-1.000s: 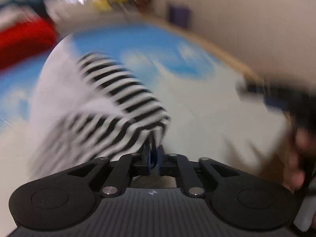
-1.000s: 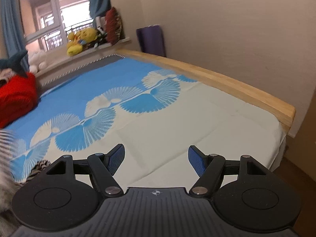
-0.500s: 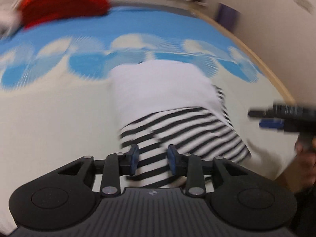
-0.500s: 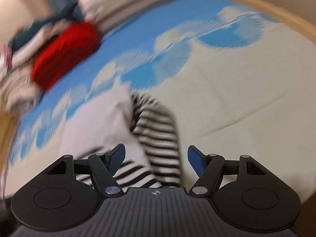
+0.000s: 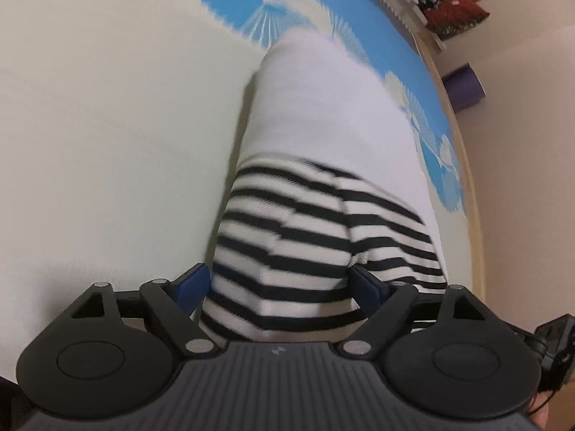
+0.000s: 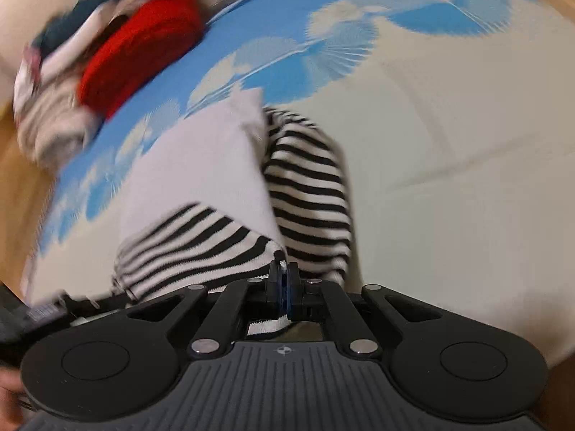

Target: Fold small clothes

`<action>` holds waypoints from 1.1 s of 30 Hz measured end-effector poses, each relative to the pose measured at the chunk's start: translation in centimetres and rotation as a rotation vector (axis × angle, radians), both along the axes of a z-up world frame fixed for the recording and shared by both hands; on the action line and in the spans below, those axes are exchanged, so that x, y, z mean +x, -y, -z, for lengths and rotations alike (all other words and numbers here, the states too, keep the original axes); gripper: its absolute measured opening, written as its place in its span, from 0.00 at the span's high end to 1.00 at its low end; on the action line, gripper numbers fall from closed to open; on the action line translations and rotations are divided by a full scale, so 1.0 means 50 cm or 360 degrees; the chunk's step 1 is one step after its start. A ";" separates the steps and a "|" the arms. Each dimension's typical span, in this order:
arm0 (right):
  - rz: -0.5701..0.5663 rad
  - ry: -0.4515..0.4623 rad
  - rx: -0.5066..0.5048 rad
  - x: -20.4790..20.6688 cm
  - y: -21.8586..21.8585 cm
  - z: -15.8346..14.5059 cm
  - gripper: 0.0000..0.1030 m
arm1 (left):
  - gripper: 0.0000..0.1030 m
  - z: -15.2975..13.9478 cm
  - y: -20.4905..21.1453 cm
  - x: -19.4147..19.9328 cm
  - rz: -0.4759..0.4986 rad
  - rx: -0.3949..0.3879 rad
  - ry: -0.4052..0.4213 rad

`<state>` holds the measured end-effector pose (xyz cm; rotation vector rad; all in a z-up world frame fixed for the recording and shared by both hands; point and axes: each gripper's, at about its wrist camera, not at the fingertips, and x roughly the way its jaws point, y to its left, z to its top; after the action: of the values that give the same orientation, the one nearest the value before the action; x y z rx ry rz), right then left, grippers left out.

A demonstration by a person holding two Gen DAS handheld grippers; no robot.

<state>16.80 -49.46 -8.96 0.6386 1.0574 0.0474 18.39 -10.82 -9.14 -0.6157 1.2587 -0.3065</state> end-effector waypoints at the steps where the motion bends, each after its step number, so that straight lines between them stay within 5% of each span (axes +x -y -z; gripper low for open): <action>1: 0.0013 -0.0036 0.0005 -0.004 0.009 0.002 1.00 | 0.14 0.009 0.005 -0.002 0.0037 0.0025 -0.0002; 5: -0.0127 -0.0324 -0.0232 -0.003 -0.025 0.050 1.00 | 0.14 0.014 0.035 -0.006 0.0195 0.0226 0.0062; 8: -0.0147 -0.0372 -0.0408 0.008 -0.048 0.050 0.97 | 0.14 -0.014 0.047 0.014 0.0305 0.0337 0.0076; 10: -0.0084 -0.0283 -0.0465 0.014 -0.048 0.023 0.95 | 0.15 -0.046 0.042 0.044 0.0397 0.0380 0.0076; 14: 0.0095 0.0037 -0.0312 0.020 -0.032 -0.044 0.58 | 0.15 -0.115 -0.001 0.115 0.0454 0.0344 0.0183; 17: 0.0128 0.0134 -0.0191 0.037 -0.038 -0.058 0.48 | 0.14 -0.134 -0.039 0.184 0.0393 0.0234 0.0209; 20: 0.0028 -0.0008 -0.0152 0.073 -0.068 -0.025 0.37 | 0.14 -0.117 -0.054 0.249 0.0326 0.0148 0.0207; 25: -0.0167 -0.0464 -0.0433 0.079 -0.128 0.068 0.31 | 0.14 -0.023 -0.061 0.319 0.0135 -0.0047 0.0000; 27: -0.0143 -0.0448 -0.0401 0.084 -0.123 0.061 0.37 | 0.14 -0.003 -0.033 0.337 0.0153 -0.0073 -0.0019; 33: -0.0199 -0.0386 -0.0392 0.094 -0.151 0.040 0.76 | 0.14 0.027 0.013 0.355 0.0208 -0.0085 0.0009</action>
<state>21.48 -41.91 -10.97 0.3598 1.3130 -0.0526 36.13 -11.47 -10.50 -0.5789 1.2912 -0.4516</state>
